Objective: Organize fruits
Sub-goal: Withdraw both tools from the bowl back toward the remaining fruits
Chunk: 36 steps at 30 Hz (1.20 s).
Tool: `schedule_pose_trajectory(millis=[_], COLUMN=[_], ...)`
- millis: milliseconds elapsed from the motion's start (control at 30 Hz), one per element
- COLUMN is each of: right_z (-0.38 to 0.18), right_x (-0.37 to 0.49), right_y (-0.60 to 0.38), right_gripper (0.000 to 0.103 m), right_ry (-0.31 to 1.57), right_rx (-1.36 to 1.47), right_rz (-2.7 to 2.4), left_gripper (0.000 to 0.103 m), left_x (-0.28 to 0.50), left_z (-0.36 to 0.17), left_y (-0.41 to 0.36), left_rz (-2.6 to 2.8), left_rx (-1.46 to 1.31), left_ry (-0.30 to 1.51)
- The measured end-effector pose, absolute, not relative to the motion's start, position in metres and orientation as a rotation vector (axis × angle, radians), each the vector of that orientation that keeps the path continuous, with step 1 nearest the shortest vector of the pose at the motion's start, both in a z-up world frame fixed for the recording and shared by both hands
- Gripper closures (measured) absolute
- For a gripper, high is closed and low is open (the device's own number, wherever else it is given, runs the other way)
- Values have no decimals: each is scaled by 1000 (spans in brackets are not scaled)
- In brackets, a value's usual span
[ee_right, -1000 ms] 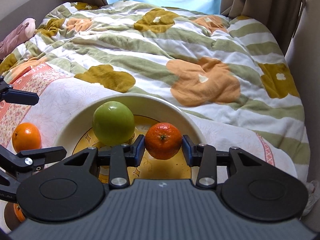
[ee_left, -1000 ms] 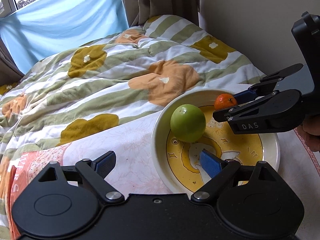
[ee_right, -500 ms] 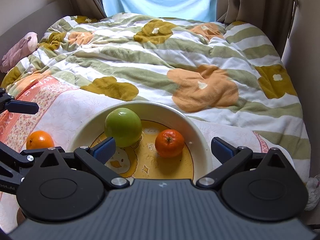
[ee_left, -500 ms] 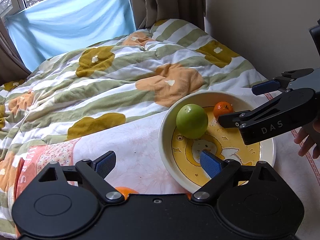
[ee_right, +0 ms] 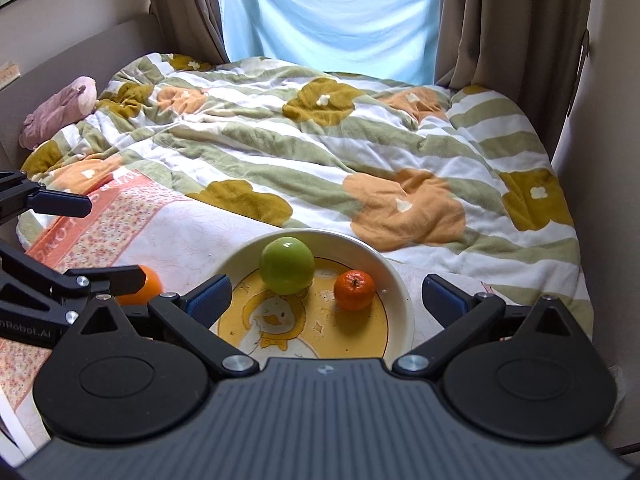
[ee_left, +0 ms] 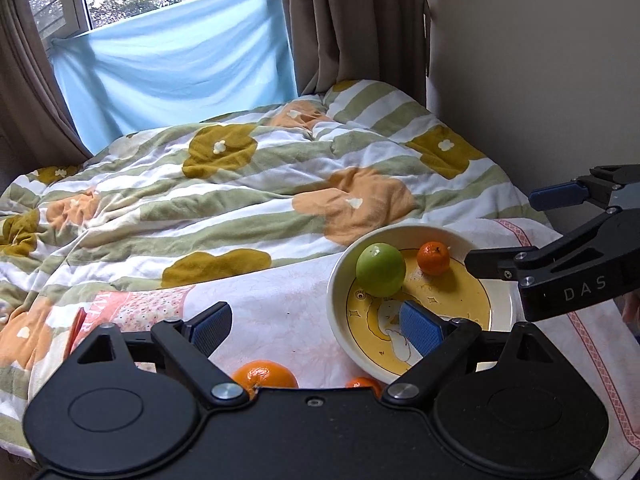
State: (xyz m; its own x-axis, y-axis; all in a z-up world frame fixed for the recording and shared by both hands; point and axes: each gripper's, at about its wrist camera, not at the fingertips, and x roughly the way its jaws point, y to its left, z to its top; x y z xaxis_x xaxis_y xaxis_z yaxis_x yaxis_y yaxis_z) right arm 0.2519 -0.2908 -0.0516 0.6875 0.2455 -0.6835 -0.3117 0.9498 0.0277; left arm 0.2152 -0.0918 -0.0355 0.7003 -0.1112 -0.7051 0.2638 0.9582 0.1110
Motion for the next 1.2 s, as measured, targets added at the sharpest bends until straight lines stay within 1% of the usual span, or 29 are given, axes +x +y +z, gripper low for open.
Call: schedule_pose_trajectory(millis=[267,700,933,1200], right_z=[-28,-9,-18,-45], right_x=[216,127,76,39], right_y=[-287,-269,-251,-237], right_gripper=[0,0,0,0], right_ry=[752,790,795,802], right_rx=[-75,63,80,126], right_rz=[325,199,52,-26], left_gripper=[9,9,9,9], left_x=[179,106,73,56], left_z=[-9,11,-1,-43], left_y=[-78,-37,-17,-13], left_rz=[-143,-122,-192,-288], left_rx=[169,109,90,122], left_ry=[725,701,710,732])
